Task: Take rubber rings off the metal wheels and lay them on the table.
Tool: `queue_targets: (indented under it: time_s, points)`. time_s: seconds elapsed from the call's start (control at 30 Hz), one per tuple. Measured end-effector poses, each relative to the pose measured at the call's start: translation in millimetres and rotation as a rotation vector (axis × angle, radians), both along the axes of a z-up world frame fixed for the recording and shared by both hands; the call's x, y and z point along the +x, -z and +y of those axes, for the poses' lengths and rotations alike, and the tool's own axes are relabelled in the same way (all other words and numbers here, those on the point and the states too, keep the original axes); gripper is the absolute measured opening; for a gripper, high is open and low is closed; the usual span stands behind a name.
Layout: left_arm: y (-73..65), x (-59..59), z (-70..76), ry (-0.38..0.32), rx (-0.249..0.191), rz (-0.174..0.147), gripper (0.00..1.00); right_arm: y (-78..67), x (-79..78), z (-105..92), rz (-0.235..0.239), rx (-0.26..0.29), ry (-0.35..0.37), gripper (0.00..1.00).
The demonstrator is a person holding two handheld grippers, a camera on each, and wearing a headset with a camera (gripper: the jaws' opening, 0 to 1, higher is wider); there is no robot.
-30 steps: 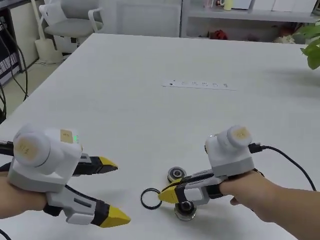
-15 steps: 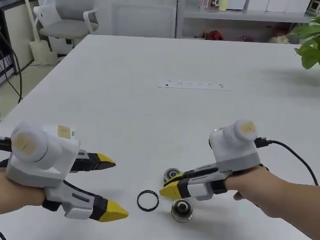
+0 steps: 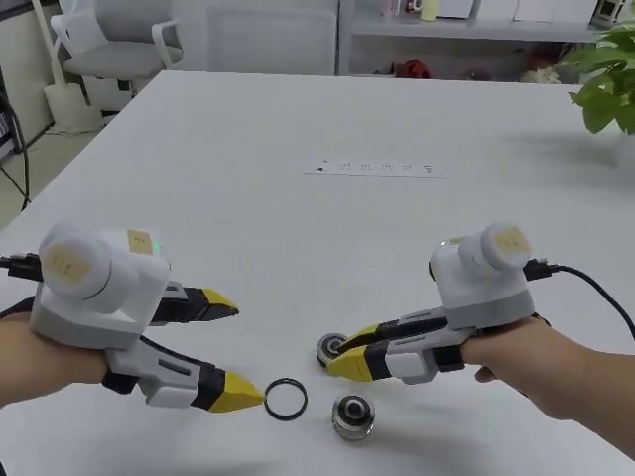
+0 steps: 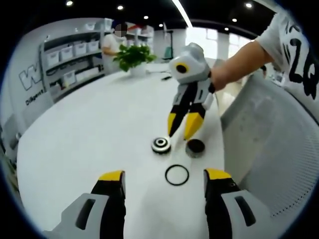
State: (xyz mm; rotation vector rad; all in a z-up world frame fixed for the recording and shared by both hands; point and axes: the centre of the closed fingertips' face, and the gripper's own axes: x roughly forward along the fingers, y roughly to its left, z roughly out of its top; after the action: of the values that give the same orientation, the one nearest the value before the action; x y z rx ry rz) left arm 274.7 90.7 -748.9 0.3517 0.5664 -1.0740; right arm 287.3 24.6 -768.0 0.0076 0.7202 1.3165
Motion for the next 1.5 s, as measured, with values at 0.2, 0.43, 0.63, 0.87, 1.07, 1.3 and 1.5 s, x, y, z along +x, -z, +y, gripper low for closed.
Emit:
queue_targets:
  time_s: [0.2, 0.43, 0.63, 0.87, 1.07, 1.3, 1.5]
  points:
    - [1.7, 5.7, -6.1, 0.001, -0.007, 0.001, 0.61, 4.0, 3.4, -8.0, -0.020, -0.015, 0.018, 0.20]
    - [5.3, 11.0, -13.7, 0.009, -0.007, 0.013, 0.59, 11.0, 10.2, -17.1, -0.050, -0.045, 0.049, 0.21]
    - [10.1, 17.8, -19.6, 0.010, -0.003, 0.027, 0.56, 18.2, 20.7, -24.2, -0.080, -0.074, 0.075, 0.21]
    - [23.1, 25.7, -25.6, 0.016, 0.018, 0.044, 0.53, 27.0, 27.5, -30.3, -0.103, -0.098, 0.080, 0.20]
    - [30.0, 31.6, -32.6, 0.011, 0.017, 0.061, 0.51, 34.1, 29.2, -32.2, -0.134, -0.127, 0.059, 0.20]
    - [33.2, 36.7, -46.9, 0.014, 0.008, 0.068, 0.46, 37.9, 28.9, -27.1, -0.147, -0.122, 0.043, 0.19]
    - [34.8, 38.1, -60.2, 0.026, -0.002, 0.068, 0.42, 37.6, 27.5, -20.7, -0.157, -0.114, 0.026, 0.19]
